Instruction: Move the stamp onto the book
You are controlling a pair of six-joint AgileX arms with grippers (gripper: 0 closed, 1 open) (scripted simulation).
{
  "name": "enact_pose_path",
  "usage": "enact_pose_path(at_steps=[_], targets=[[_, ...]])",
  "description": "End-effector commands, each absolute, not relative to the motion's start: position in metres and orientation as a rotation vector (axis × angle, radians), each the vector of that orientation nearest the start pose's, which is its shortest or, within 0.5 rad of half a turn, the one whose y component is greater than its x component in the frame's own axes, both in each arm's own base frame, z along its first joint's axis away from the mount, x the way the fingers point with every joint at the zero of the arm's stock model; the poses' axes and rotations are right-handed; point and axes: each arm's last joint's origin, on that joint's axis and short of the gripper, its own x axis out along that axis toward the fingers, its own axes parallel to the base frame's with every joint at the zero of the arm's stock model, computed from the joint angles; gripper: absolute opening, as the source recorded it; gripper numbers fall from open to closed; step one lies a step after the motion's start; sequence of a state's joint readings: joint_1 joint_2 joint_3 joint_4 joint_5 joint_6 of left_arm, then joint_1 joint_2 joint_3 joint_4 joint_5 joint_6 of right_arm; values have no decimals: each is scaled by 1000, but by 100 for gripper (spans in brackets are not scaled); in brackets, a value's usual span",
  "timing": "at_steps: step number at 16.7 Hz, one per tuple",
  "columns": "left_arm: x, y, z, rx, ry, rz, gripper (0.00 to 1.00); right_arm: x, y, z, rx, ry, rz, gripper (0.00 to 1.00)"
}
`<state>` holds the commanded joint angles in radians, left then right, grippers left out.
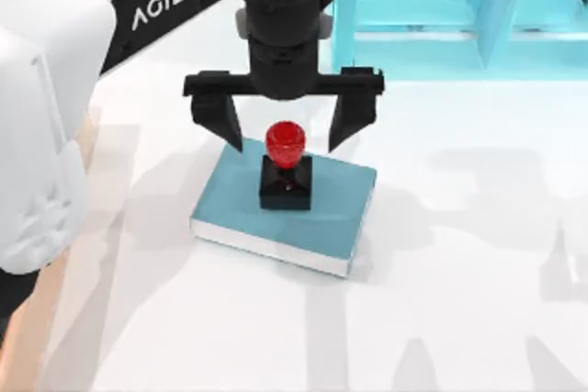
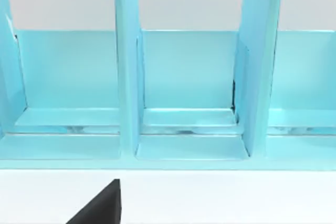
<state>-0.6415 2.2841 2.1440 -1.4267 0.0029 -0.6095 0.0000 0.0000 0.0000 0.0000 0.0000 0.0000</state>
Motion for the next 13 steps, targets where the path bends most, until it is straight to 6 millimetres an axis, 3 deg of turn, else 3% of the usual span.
enact_pose_path(at_steps=[5,13], targets=[[365,-264,227,13,1567,-15,100,106,-1,160,0,0,0,100],[365,-264,256,15,1567,-17,100,106,-1,160,0,0,0,100]])
